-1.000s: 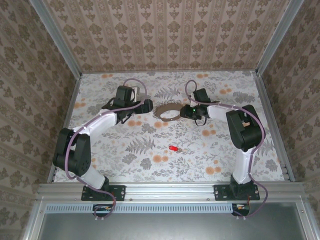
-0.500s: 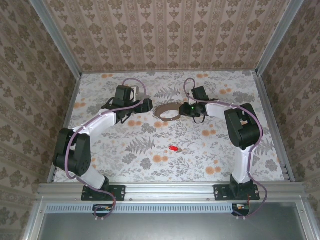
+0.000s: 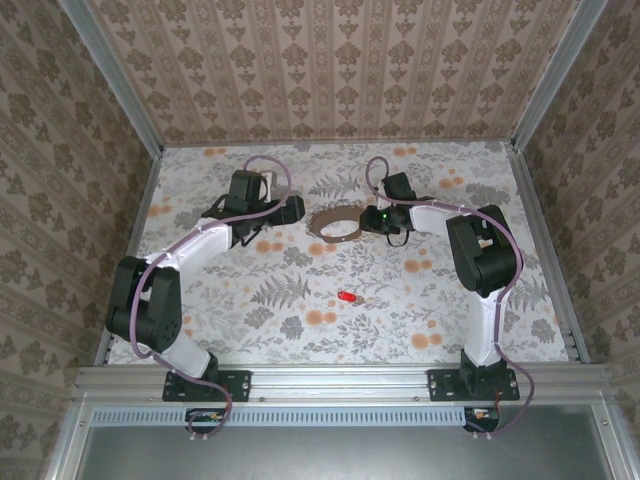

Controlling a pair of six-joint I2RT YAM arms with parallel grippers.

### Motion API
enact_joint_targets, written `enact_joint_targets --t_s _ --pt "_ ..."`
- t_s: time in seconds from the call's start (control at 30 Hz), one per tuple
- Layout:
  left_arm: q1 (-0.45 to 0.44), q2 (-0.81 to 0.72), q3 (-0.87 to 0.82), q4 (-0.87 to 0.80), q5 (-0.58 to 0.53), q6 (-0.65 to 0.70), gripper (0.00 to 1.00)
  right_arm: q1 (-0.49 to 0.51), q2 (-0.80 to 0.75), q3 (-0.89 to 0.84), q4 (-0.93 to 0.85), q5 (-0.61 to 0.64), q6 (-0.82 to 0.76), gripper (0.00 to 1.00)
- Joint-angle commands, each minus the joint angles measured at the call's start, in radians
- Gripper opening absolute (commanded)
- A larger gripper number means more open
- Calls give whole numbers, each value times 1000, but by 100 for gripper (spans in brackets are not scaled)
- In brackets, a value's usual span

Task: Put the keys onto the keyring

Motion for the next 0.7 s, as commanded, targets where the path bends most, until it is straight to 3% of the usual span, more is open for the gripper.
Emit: enact_joint_targets --t_s 0.0,0.67 --pt "6 11 -2 21 17 -19 97 7 24 34 -28 26 -16 24" --pt "8 6 -6 25 19 -20 97 7 42 52 -41 30 -27 19"
